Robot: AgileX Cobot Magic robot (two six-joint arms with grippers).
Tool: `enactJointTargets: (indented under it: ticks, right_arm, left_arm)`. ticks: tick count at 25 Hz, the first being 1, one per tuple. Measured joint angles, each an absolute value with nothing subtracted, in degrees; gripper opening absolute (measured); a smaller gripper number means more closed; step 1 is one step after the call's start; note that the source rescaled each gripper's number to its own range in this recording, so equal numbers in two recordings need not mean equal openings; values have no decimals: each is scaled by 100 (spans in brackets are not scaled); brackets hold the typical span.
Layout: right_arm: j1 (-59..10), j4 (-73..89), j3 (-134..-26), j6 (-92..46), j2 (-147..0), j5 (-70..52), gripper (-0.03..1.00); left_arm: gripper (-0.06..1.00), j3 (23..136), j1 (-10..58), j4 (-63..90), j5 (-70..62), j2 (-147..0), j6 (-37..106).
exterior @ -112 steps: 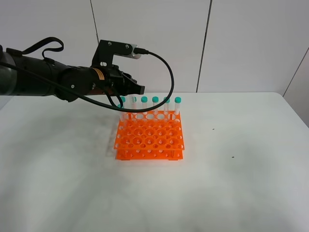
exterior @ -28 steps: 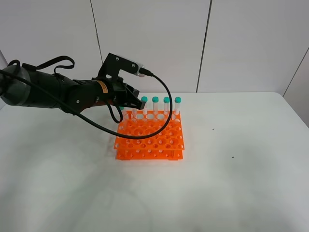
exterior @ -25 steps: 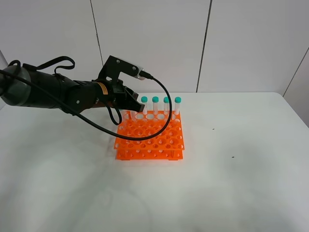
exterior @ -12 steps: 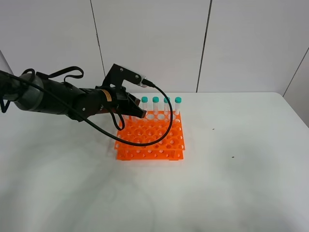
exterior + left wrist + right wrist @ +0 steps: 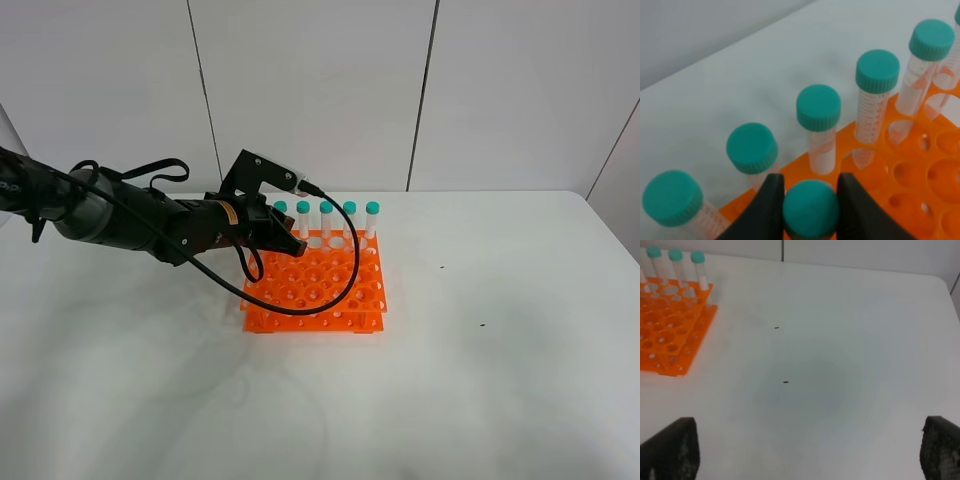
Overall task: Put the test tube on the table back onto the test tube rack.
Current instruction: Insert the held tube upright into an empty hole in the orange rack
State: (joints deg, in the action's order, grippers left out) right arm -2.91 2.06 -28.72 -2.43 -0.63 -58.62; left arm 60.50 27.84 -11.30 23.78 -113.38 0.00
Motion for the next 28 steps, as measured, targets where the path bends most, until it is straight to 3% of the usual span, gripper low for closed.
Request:
enactJointTargets:
  ticks: [28]
  right_arm:
    - [-291, 206, -2872, -243, -63, -5862, 97]
  left_arm:
    - [2, 6050, 2689, -813, 2446, -11413, -250]
